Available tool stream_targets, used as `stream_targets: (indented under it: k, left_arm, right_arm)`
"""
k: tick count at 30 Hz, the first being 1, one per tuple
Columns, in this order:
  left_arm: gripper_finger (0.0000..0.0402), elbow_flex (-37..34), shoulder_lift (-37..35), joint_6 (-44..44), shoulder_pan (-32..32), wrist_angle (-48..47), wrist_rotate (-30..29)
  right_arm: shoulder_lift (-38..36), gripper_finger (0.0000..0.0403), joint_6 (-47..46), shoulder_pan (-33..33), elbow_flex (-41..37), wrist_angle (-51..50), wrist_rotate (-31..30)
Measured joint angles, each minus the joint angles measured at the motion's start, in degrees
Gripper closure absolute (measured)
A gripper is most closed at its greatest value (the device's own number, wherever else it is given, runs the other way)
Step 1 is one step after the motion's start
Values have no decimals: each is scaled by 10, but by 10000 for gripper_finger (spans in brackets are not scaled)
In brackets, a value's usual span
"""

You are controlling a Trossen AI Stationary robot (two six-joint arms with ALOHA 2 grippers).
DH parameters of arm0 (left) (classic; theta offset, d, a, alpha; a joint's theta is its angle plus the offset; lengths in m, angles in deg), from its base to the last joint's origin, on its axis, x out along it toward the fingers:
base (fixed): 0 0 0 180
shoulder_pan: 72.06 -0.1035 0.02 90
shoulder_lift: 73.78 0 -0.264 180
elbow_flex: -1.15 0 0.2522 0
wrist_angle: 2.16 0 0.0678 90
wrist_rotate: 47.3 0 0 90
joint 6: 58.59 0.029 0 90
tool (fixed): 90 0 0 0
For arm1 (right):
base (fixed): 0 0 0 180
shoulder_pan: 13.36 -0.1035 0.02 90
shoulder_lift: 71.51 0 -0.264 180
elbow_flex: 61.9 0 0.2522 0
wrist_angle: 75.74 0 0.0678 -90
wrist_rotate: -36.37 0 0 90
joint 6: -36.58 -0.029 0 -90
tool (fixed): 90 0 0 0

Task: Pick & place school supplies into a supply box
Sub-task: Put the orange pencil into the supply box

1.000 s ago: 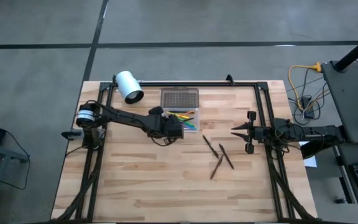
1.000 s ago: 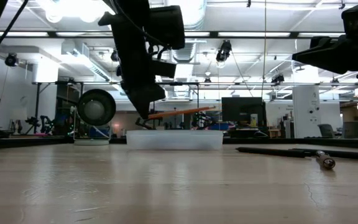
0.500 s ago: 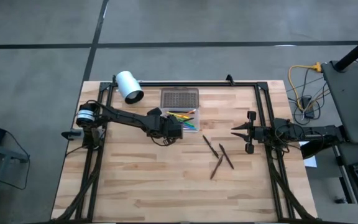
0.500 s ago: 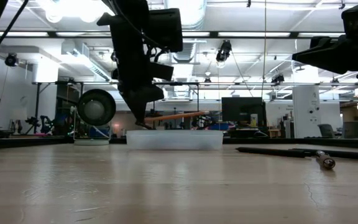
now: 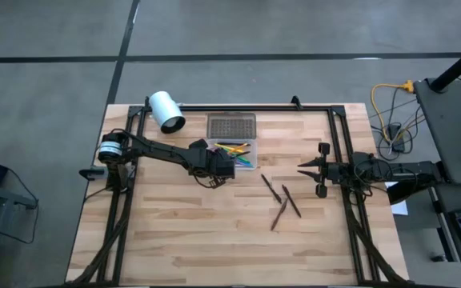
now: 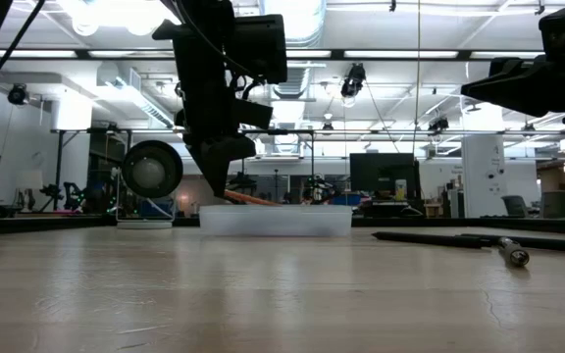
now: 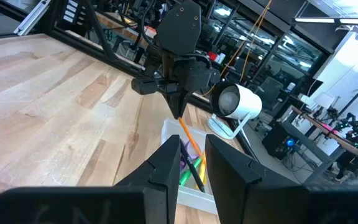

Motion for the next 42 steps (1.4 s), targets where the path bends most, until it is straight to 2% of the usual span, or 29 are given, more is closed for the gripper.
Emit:
stream_targets:
  k: [42]
  left_arm:
    - [387,1,0,29,0,9,26]
  right_arm:
    - [0,335,0,0,0,0,0]
